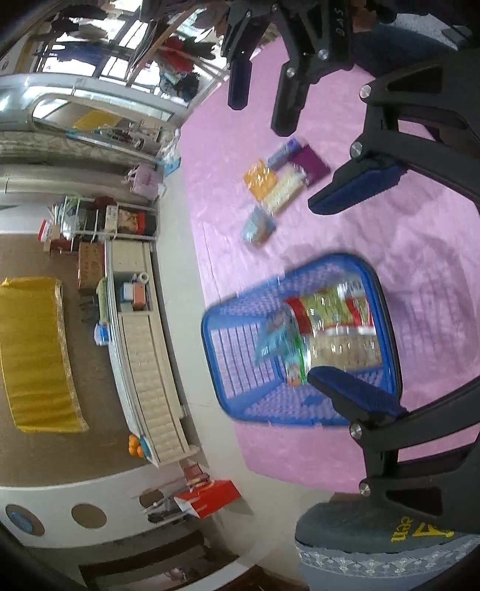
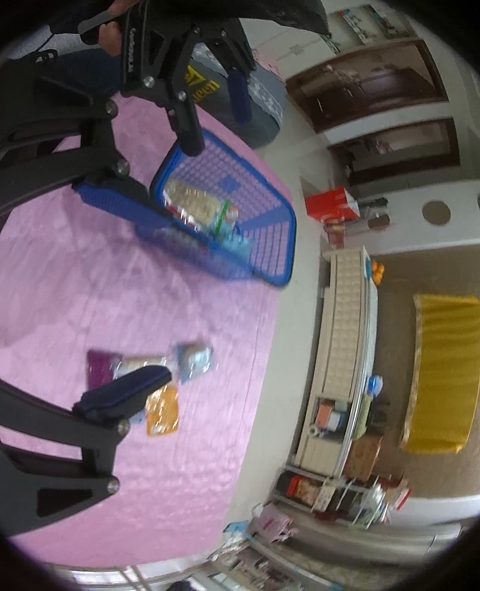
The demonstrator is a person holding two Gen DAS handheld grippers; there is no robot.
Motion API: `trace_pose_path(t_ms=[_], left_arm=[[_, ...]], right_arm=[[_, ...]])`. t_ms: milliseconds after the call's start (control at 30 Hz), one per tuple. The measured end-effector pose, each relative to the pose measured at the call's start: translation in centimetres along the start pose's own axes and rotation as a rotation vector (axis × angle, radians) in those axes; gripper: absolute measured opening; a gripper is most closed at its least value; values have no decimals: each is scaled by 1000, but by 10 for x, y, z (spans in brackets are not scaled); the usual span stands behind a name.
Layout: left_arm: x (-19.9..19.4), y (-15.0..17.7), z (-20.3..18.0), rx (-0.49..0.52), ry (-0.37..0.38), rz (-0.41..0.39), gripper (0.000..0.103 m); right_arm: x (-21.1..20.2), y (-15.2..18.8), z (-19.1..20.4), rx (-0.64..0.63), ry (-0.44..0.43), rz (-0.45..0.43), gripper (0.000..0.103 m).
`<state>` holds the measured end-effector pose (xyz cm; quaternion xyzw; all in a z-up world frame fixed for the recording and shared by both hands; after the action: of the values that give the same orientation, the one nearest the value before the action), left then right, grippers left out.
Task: Organize snacks
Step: 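Grasp the purple gum tube with the right gripper while the left gripper grasps a white-strip cracker pack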
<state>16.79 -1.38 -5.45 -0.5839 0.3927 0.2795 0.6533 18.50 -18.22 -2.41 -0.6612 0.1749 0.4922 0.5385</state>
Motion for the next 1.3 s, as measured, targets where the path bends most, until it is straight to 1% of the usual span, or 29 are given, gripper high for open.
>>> trace_pose_path(t_ms=[233,400,533,567,733,900,1033,1100,1233,1300], left_arm=[[19,-15,-61,57,39,20,83],[38,-22,-97,60,46,38,83],[60,-26,-119,34,58,75,83],[68,-27,-124,30,47,87,83],[98,-29,-146,46,44,136,82],[130,-28,-155,45,37,186,82],[156,-29,-154,33,34,219,82],[167,-30,-154,33,34,229,82],[190,-33,-153,22,33,256,83],[202,-35,-152,12,38,273,83]], right_arm=[[-10,18,-52,69,29,-7,80],[-8,33,-85,96,48,8,80],[3,46,-110,125,57,28,80],[8,49,-115,129,51,32,80],[30,63,-138,138,62,62,80],[56,71,-152,150,54,103,80],[78,74,-157,147,53,134,79],[89,76,-161,148,51,150,73],[112,78,-165,152,19,187,70],[124,78,-166,151,9,207,67]])
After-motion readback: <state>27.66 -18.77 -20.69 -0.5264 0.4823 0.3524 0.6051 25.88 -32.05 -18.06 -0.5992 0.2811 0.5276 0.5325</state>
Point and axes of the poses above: each gripper's, at about its wrist camera, not at the fingertips, and x roughly the way its jaws point, z to its left, y to its underside, the point moved 5 cm from there along x, roughly the way its jaws point, and after that the axes turned 10 degrees about z, right-handed, at the moved point
